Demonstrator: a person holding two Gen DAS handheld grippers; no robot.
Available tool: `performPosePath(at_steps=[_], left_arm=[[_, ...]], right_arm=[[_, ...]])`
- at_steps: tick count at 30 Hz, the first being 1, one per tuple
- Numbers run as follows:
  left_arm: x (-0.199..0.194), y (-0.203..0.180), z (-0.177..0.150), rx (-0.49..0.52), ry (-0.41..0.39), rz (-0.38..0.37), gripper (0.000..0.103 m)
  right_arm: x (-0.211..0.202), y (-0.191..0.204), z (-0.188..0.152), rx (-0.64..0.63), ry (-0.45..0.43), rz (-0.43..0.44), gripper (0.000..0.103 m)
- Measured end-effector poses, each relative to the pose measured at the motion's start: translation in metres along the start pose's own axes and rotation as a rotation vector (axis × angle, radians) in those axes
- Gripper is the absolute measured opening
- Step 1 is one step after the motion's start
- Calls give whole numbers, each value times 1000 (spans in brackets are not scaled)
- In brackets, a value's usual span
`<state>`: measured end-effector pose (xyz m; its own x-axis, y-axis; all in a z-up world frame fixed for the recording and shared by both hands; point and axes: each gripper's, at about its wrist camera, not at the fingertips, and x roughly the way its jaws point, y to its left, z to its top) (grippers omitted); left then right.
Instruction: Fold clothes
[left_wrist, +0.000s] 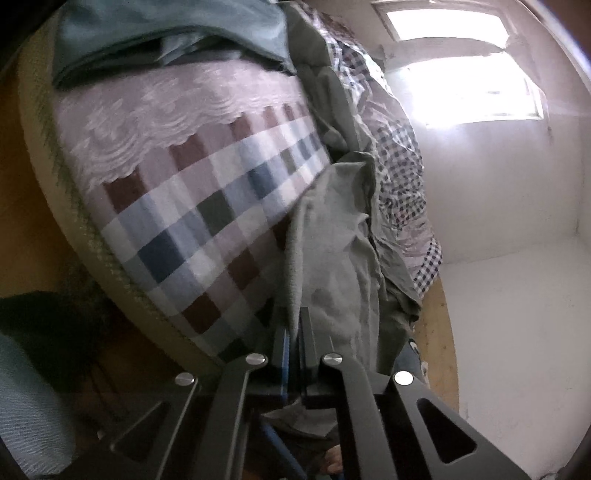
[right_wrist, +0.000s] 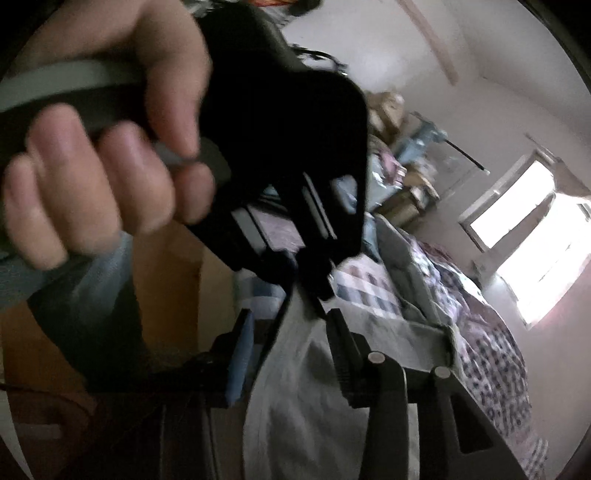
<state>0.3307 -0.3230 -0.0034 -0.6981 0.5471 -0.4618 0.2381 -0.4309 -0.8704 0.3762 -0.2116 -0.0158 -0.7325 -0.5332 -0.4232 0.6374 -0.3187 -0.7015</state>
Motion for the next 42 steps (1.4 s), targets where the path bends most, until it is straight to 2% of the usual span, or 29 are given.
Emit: performPosePath(at_steps=[2,3,9,13,19,26,30,33,38,40,42], left_arm=[[0,-10,2,12,1,0,1],[0,-17,3,17,4,-1,1],[2,-71,6,85,20,-26,1],[5,-114,10,151,33,-37,1],[7,-150,8,145,50,-51,1],[-13,-176,6,56,5,-69,1],[-23,-184,10,64,-1,-64,1],[-30,-186,17,100,-9,-46,1],[-40,-170,27,104,-30,-17,1],[-40,-162,31,99,-34,3,1],[-38,-153,34,89,-33,22,1]], right_arm=[[0,-5,-1,32,19,-37,55],[0,-7,-2,48,29,-55,56],[-2,-32,-6,154,83,-165,63],[-4,-53,-11,198,101,-228,63],[-10,-71,-21,192,113,-329,65],[-32,-78,-46,186,212,-394,65],[-42,-73,-67,144,262,-380,65],[-55,-63,-92,99,313,-324,65],[-82,-45,-134,0,407,-242,65],[-93,-43,-148,-2,434,-180,65],[-113,-44,-160,30,441,-68,65]])
